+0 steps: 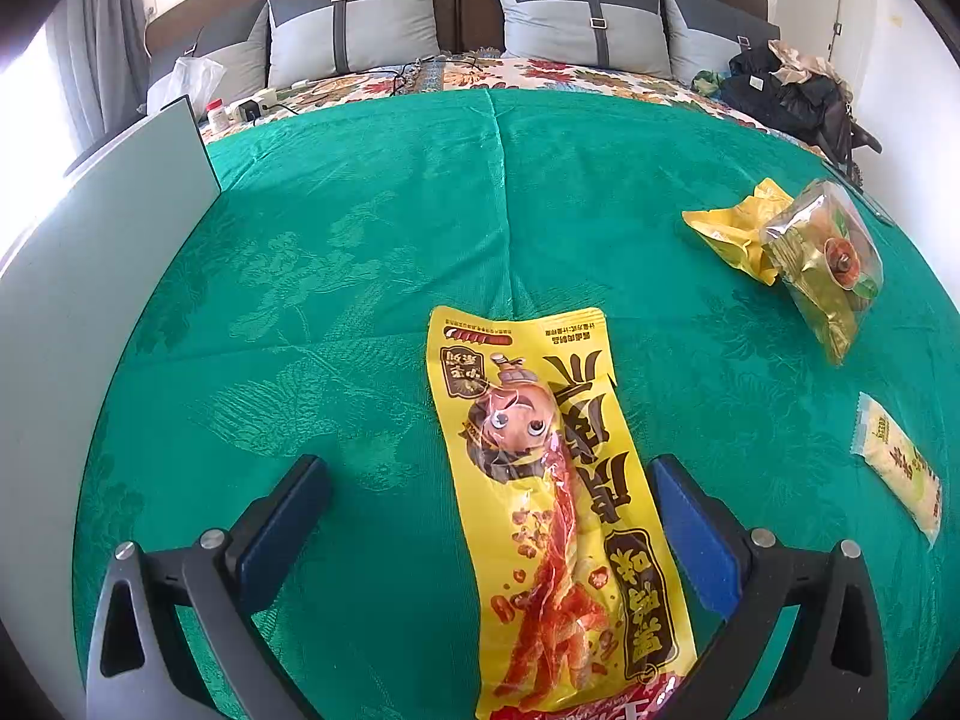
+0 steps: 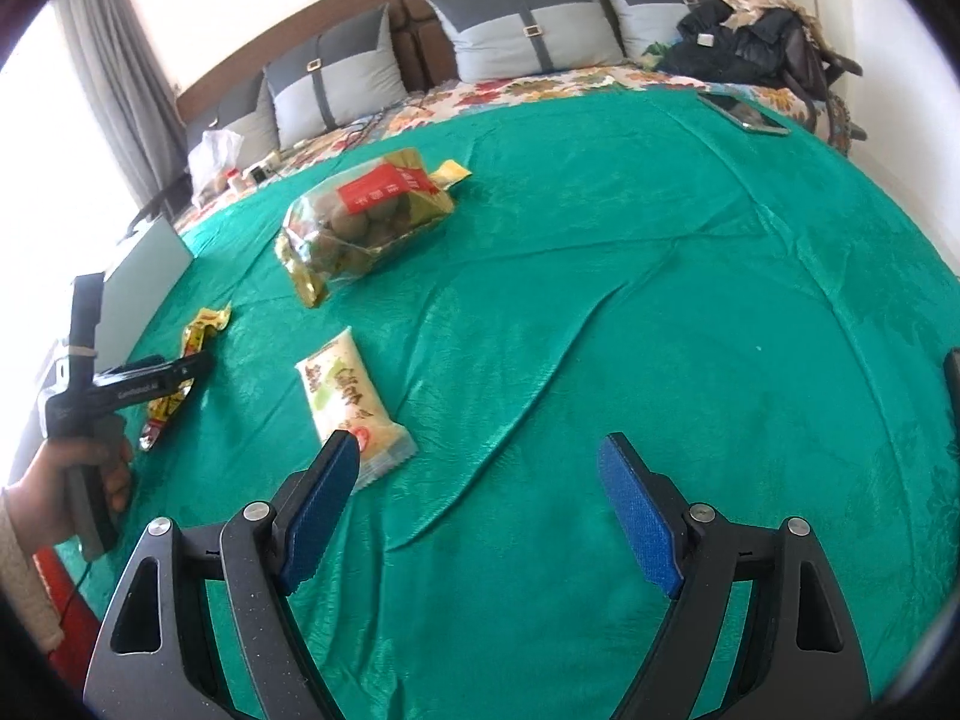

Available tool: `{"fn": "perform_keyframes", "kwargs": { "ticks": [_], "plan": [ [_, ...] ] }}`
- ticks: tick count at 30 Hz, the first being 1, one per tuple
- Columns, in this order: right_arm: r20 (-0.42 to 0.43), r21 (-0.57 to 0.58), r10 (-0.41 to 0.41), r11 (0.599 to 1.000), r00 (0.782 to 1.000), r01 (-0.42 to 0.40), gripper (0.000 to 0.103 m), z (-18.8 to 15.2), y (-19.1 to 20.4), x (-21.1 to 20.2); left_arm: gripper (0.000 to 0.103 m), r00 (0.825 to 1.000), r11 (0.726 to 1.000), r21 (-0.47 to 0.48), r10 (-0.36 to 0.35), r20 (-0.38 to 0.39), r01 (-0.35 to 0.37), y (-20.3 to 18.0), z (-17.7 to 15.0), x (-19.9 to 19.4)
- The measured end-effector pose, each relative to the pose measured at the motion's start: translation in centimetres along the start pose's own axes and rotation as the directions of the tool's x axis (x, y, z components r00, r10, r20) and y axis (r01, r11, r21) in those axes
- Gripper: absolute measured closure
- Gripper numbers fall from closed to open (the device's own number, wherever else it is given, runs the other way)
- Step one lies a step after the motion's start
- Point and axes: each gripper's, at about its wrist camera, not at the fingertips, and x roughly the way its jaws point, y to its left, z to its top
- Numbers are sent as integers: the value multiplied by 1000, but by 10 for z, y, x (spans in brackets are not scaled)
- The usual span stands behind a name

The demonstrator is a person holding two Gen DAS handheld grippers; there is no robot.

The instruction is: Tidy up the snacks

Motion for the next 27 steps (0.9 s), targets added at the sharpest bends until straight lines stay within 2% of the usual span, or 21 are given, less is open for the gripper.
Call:
{"fn": "perform_keyframes", "kwargs": {
  "ticks": [2, 5, 6, 7, 8, 10, 12, 14, 17, 18, 19, 21, 23, 27],
  "plan": [
    [-67, -103, 29, 994, 997, -35, 19, 7, 20, 18, 0, 1000, 1000, 0, 0, 0, 0, 0, 0, 0],
    [-168, -243, -28, 970, 985, -14, 21, 8, 44, 49, 0, 1000, 1000, 0, 0, 0, 0, 0, 0, 0],
    [-174, -270, -39, 963, 984, -9, 25, 7, 49, 55, 0, 1000, 1000, 0, 0, 0, 0, 0, 0, 0],
    [-148, -302, -61, 953, 987, 14, 38, 6, 53, 57, 0, 1000, 1000, 0, 0, 0, 0, 0, 0, 0],
    [-136, -311, -52, 950, 989, 7, 45, 7, 56, 59, 0, 1000, 1000, 0, 0, 0, 0, 0, 0, 0],
    [-125, -292, -74, 956, 989, 34, 64, 15, 57, 64, 0, 1000, 1000, 0, 0, 1, 0, 0, 0, 0],
    [-108, -252, -98, 965, 989, 68, 70, 29, 55, 74, 0, 1000, 1000, 0, 0, 0, 0, 0, 0, 0],
    [-75, -210, -145, 969, 987, 127, 70, 44, 51, 86, 0, 1000, 1000, 0, 0, 0, 0, 1, 0, 1],
    [-34, -157, -175, 973, 984, 168, 61, 55, 52, 98, 0, 1000, 1000, 0, 0, 1, 0, 1, 0, 1],
    [-20, -155, -189, 971, 982, 184, 48, 55, 54, 100, 0, 1000, 1000, 0, 0, 1, 0, 1, 0, 1],
    [-7, -154, -212, 966, 977, 208, 29, 55, 55, 102, 0, 1000, 1000, 0, 0, 1, 0, 2, 1, 1],
    [-16, -134, -235, 964, 972, 231, 19, 57, 53, 103, 0, 1000, 1000, 0, 0, 1, 0, 0, 0, 0],
    [-34, -82, -205, 976, 978, 201, 14, 60, 42, 103, 0, 1000, 1000, 0, 1, 1, -1, 0, 0, 0],
    [-38, -76, -224, 972, 974, 221, 10, 61, 41, 104, 0, 1000, 1000, 0, 0, 1, 0, 0, 0, 0]
  ]
}}
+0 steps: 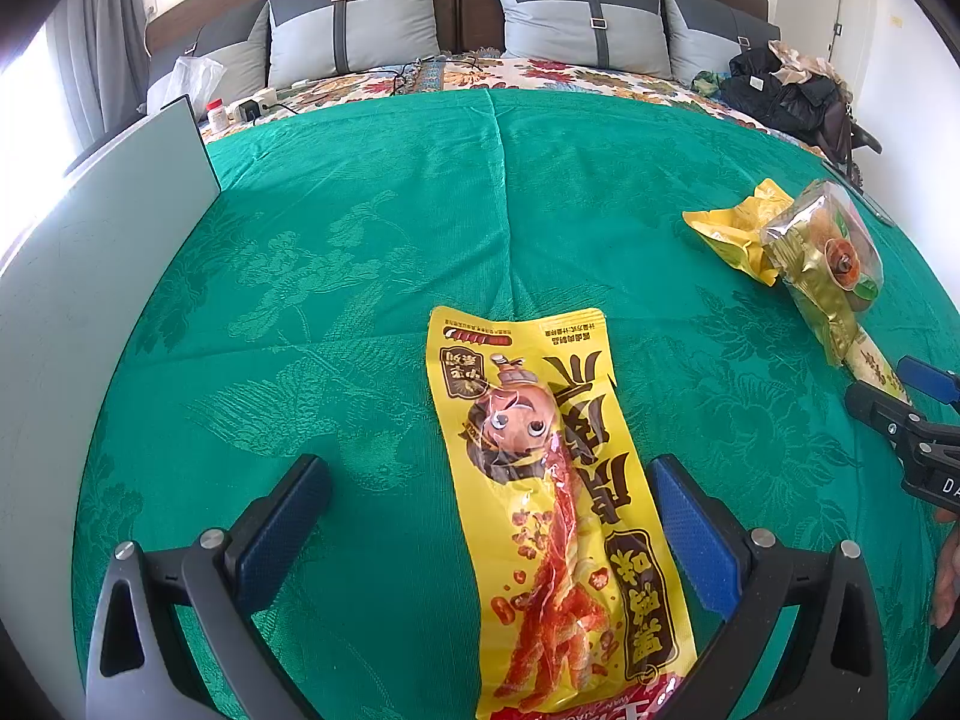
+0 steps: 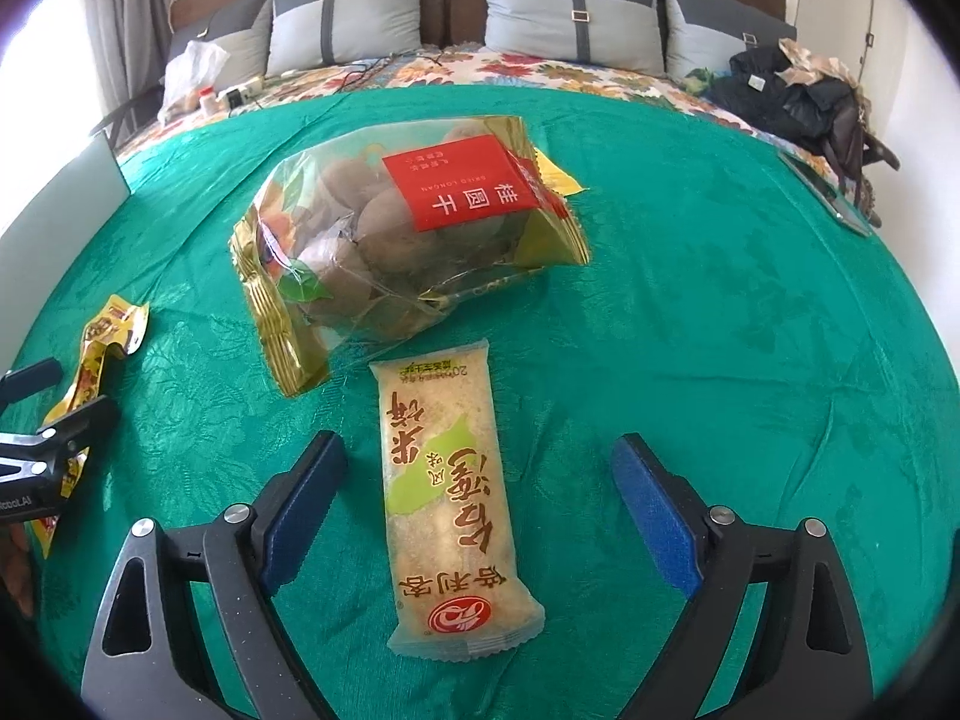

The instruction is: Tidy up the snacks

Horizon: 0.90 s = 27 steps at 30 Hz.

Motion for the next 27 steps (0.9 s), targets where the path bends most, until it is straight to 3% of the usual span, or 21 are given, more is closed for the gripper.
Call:
{"fn": "perform_keyframes", "kwargs": {
  "ticks": [27],
  "plan": [
    [-2, 4, 1, 1000, 1000, -1, 8, 0, -2, 1, 0, 1000, 1000, 0, 1, 1, -1, 0, 0, 0]
  ]
}}
